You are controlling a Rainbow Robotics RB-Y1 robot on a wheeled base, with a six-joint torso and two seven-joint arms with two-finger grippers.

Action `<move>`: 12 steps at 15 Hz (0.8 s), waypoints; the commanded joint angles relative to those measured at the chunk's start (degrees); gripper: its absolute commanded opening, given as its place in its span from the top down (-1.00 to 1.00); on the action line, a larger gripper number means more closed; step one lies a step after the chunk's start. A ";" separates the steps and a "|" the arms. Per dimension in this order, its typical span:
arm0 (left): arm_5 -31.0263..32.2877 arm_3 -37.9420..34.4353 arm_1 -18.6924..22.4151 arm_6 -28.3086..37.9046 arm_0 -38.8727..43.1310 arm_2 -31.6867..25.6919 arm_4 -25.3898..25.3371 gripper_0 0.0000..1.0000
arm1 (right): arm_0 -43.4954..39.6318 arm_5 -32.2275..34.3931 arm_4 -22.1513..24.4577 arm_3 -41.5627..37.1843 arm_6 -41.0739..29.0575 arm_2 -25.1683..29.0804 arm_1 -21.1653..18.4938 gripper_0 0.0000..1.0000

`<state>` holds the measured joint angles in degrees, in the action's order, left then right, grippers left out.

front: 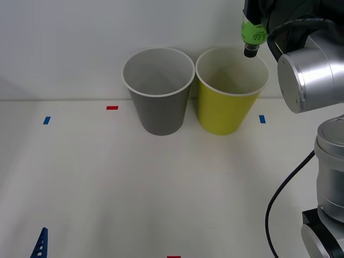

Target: Put cans in the gray bin and PET bottles in the light green bin.

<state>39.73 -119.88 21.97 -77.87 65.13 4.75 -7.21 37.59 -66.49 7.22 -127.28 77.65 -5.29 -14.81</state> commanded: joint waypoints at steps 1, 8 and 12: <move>0.00 0.00 0.00 0.00 0.00 0.00 0.00 -1.00 | 0.03 4.61 -0.01 5.11 -1.18 -1.48 -1.27 1.00; 0.00 0.00 0.00 0.00 0.00 0.00 0.00 -1.00 | 0.03 12.00 -2.03 11.70 -3.65 -2.89 -3.73 1.00; 0.00 0.00 0.00 0.00 0.00 0.00 0.00 -1.00 | 0.03 12.17 -2.91 11.70 -4.88 -2.89 -3.91 1.00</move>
<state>39.73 -119.88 21.97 -77.87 65.13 4.75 -7.21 37.62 -54.35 4.43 -115.60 73.13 -8.17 -18.66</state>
